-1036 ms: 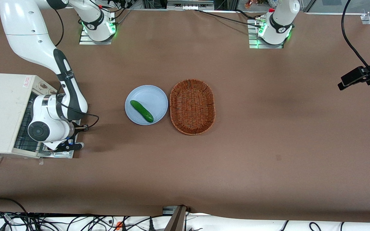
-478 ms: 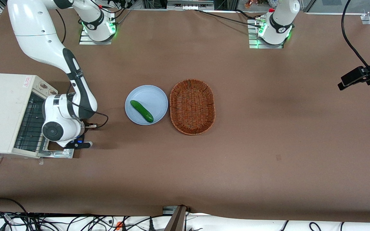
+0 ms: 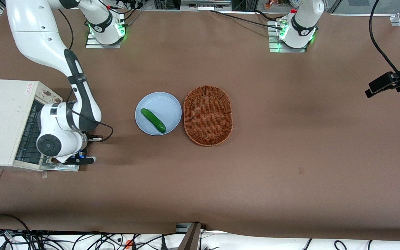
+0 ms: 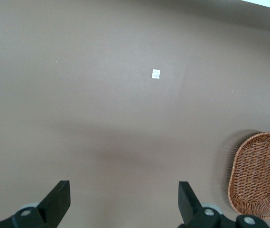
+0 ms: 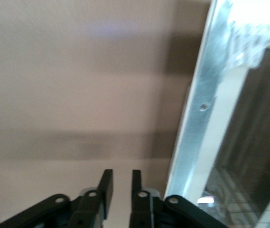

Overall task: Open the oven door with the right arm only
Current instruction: 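Push the glass door fully down with the right gripper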

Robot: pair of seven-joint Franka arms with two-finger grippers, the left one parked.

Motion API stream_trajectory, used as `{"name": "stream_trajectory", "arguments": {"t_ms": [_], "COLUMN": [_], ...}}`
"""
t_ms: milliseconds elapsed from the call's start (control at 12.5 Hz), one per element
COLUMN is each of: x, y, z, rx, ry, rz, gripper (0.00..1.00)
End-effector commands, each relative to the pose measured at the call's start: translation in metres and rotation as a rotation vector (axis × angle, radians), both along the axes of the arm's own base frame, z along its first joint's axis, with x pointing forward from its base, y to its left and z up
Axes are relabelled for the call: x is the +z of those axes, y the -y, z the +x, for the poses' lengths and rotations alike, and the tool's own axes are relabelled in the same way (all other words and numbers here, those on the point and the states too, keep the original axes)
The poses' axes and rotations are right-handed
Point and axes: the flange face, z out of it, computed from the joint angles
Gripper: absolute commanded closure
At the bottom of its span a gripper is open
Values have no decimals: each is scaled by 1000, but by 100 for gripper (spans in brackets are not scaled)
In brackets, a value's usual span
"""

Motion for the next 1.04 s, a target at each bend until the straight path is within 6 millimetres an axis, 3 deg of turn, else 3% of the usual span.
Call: {"name": "stream_trajectory", "arguments": {"t_ms": [0, 80, 159, 319, 638, 957], "x": [55, 75, 95, 142, 220, 300], "y": [7, 9, 11, 13, 49, 80], "z": [4, 4, 0, -11, -39, -81], "rx": [40, 44, 50, 37, 16, -3], "ry": [45, 64, 59, 59, 47, 56], "rz": [40, 48, 54, 82, 96, 117], "gripper": [18, 6, 1, 0, 0, 0]}}
